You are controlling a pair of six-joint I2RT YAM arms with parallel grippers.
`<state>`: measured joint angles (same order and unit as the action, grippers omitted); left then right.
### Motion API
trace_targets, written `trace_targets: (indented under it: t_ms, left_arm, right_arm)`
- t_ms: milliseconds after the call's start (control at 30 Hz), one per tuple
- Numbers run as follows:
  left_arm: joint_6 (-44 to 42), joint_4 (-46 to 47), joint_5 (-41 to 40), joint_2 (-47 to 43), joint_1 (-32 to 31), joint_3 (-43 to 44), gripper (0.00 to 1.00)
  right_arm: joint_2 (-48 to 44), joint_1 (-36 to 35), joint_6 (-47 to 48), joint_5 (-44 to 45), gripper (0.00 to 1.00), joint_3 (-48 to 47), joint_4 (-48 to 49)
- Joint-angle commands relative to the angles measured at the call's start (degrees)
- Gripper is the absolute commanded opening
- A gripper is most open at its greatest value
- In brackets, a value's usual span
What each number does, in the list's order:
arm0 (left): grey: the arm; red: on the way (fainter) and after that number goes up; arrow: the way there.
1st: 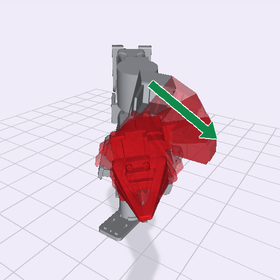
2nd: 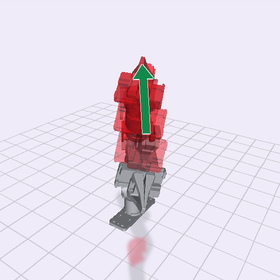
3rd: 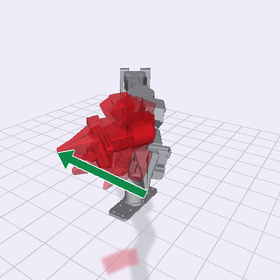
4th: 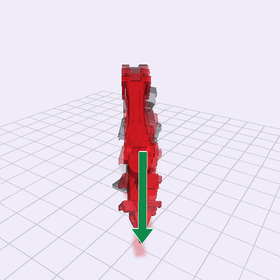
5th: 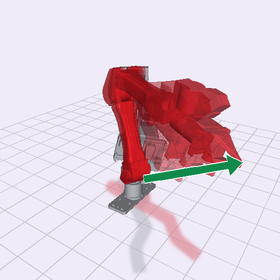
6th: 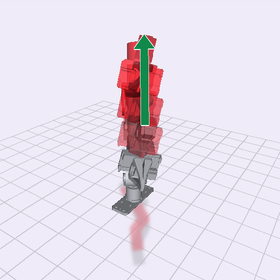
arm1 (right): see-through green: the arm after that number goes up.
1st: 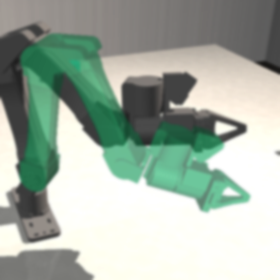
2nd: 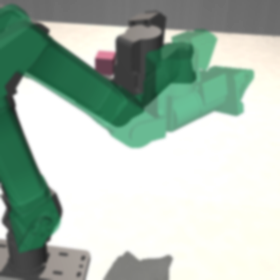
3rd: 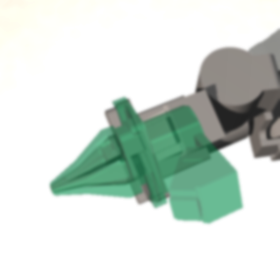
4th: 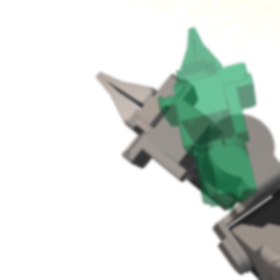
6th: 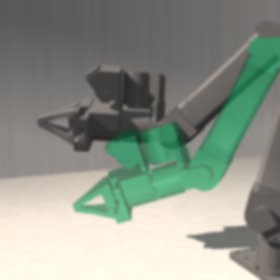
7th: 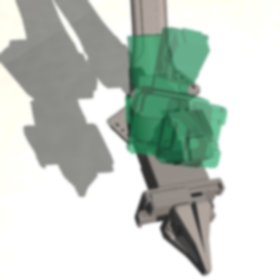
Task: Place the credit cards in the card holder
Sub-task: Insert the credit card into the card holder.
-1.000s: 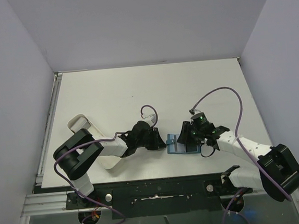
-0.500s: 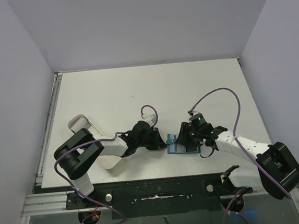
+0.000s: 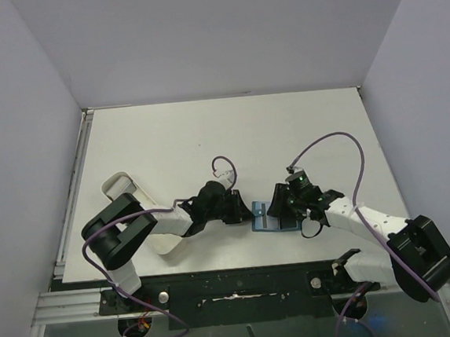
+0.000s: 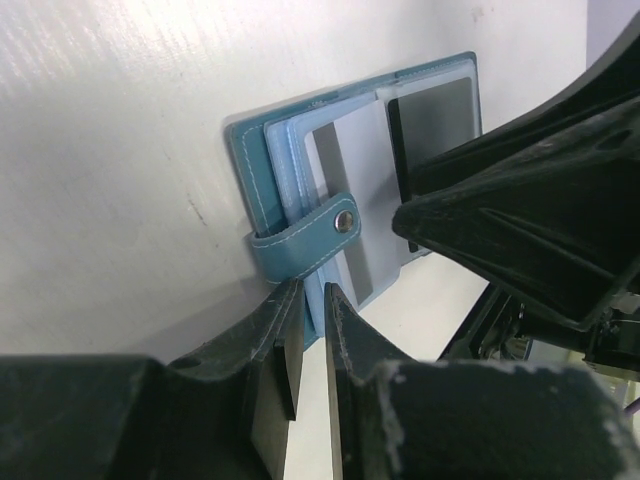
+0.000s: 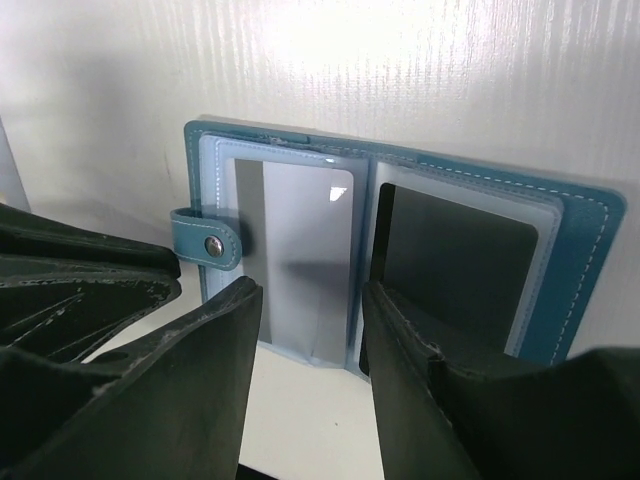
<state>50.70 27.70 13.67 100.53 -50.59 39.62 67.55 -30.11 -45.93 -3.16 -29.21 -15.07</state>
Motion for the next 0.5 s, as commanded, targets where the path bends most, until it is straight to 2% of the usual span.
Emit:
trace_targets:
  t_ms: [0, 133, 267, 467]
  left_arm:
    - [0.6, 5.3, 2.0, 1.1, -0.3, 0.0, 0.14]
    - [0.8, 5.0, 2.1, 1.4, -0.4, 0.3, 0.14]
    - [0.6, 4.6, 1.3, 1.2, -0.3, 0.1, 0.14]
    - [2.0, 5.8, 0.6, 1.2, -1.1, -0.5, 0.14]
  right_arm:
    - [2.0, -0.5, -0.5, 0.1, 0.46, -1.2, 3.0]
    - [2.6, -0.7, -0.5, -2.0, 0.4, -1.1, 5.2]
    - [0.9, -0.8, -1.5, -3.0, 0.26, 0.3, 8.4]
    - [1.6, -0.8, -2.1, -3.2, 0.24, 1.9, 9.9]
